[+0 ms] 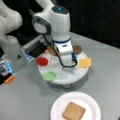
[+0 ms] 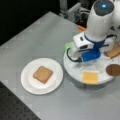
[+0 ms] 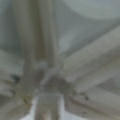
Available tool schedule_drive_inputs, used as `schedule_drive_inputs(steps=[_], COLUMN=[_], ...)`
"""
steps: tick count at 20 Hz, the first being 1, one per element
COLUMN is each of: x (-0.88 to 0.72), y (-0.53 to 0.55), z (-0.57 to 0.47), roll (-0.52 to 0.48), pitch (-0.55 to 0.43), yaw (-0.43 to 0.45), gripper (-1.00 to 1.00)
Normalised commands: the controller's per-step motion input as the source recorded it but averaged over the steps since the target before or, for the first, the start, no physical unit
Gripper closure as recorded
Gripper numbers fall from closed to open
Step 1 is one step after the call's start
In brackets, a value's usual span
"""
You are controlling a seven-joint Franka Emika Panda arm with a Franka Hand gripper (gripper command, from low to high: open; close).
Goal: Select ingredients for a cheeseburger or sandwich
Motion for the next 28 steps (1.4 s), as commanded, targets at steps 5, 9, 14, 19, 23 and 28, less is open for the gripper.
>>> schedule_drive_inputs(steps=[5, 9, 14, 19, 23, 28], x=[0.02, 0.03, -0.05, -0.06, 0.03, 0.05], y=[-0.1, -0.1, -0.07, 0.05, 0.09, -0.01], z=[0.05, 0.08, 0.38, 0.62, 0.38, 0.1], roll=[0.1, 0.124, 0.131, 0.115, 0.102, 0.128], pitch=[0.083, 0.07, 0.056, 0.114, 0.125, 0.083], yaw=[0.064, 0.02, -0.135, -0.199, -0.183, -0.41], gripper=[-1.0, -1.0, -1.0, -1.0, -1.0, -1.0])
